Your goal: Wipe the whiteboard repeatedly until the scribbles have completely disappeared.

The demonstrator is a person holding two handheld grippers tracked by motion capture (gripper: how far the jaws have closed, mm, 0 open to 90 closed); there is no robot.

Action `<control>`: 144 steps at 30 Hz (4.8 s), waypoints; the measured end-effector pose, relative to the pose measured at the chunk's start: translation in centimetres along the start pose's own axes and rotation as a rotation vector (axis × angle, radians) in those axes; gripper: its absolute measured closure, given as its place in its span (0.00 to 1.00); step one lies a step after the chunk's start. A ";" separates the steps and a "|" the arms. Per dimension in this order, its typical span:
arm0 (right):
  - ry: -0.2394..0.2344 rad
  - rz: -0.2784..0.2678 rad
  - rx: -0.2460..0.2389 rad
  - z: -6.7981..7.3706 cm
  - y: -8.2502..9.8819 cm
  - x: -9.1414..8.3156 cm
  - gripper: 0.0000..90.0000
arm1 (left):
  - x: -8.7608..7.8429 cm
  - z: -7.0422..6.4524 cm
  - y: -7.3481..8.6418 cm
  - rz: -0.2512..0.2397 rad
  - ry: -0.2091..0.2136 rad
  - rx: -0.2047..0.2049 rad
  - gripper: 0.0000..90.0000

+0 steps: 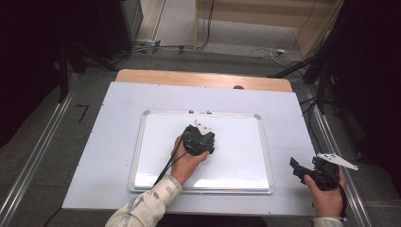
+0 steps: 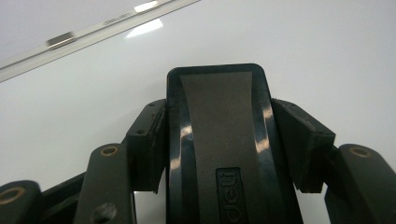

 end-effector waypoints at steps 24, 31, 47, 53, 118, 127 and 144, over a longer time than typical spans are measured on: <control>0.004 0.002 -0.003 0.3 0.0 0.0 0.15 | -0.2 1.6 0.2 -0.005 -0.030 -0.019 0.45; 0.002 0.000 0.000 0.2 0.0 0.0 0.15 | 0.7 -0.2 -0.6 -0.004 -0.018 -0.005 0.45; 0.003 0.002 0.001 0.1 0.0 0.0 0.15 | 2.7 -3.4 -2.4 0.002 0.017 0.047 0.45; 0.003 -0.001 0.002 0.1 0.0 0.0 0.15 | 2.7 -3.0 -2.4 0.001 0.037 0.039 0.45; 0.004 0.011 -0.005 0.3 0.1 0.2 0.15 | 1.1 -2.2 -0.9 0.013 0.023 0.016 0.45; 0.004 0.010 -0.003 0.3 0.0 0.2 0.15 | 1.6 -4.2 -1.3 0.009 0.056 0.038 0.45; 0.008 0.009 -0.004 0.2 0.1 0.3 0.15 | -0.8 -3.6 -2.2 -0.015 0.075 0.032 0.45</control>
Point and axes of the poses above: each handheld gripper's, and its own axes: x roughly forward along the jaws, y roughly out of its underside, z roughly to its left, the point moved 4 cm from there along x, roughly forward along the jaws, and after that the axes turned 3 degrees about -z, right-handed, at the moved point
